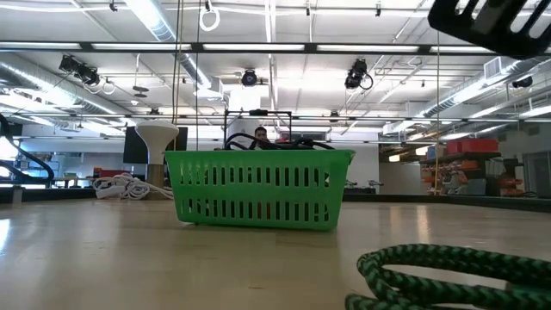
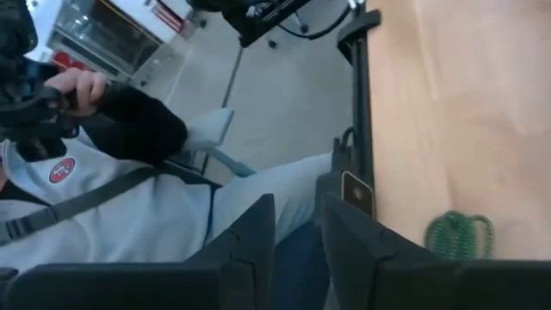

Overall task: Pick & Place USB Port
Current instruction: Put the green and black USB cable into the yellow bin

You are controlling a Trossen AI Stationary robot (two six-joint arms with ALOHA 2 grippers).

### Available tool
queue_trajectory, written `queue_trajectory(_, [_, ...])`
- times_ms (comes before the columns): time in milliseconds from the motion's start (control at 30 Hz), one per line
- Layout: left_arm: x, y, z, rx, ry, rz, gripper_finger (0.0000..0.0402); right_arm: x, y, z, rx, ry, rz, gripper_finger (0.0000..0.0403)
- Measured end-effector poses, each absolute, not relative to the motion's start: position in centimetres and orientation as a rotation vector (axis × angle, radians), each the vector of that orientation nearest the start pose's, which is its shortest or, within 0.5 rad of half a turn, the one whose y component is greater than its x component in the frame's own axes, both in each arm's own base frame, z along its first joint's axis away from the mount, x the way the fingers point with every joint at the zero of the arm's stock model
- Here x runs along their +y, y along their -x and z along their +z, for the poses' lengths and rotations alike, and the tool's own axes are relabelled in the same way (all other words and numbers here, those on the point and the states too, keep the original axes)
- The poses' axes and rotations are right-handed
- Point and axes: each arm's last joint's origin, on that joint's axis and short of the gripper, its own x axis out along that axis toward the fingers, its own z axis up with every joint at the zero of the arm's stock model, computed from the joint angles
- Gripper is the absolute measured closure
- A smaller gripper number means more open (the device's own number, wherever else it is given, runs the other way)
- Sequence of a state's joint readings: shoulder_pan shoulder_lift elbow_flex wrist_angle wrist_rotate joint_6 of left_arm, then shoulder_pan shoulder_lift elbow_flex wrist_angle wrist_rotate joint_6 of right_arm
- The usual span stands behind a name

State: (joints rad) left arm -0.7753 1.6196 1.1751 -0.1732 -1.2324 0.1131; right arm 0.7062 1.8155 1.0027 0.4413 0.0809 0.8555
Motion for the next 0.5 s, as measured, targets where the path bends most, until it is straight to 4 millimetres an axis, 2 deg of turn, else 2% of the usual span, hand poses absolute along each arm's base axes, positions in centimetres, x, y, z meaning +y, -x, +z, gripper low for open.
queue_trajectory(133, [-22.1,-26.4,27.1,0.361,-0.635,0.425,0.039,26.4,-29.8,17.3,0.559,-0.628,0.459,0.0305])
queue_trajectory(233, [-22.1,-26.4,27.1,0.36,-0.633,0.425,0.039,27.6,-30.2,16.8,0.622,-0.604,0.451,0.0308])
queue_trajectory(400, [-22.1,-26.4,27.1,0.36,-0.631,0.426,0.039,28.5,-30.4,17.3,0.872,-0.505,0.276,0.033])
queue_trajectory(500, [-22.1,-26.4,27.1,0.36,-0.631,0.426,0.039,29.2,-30.7,18.2,0.936,-0.47,0.208,0.0343])
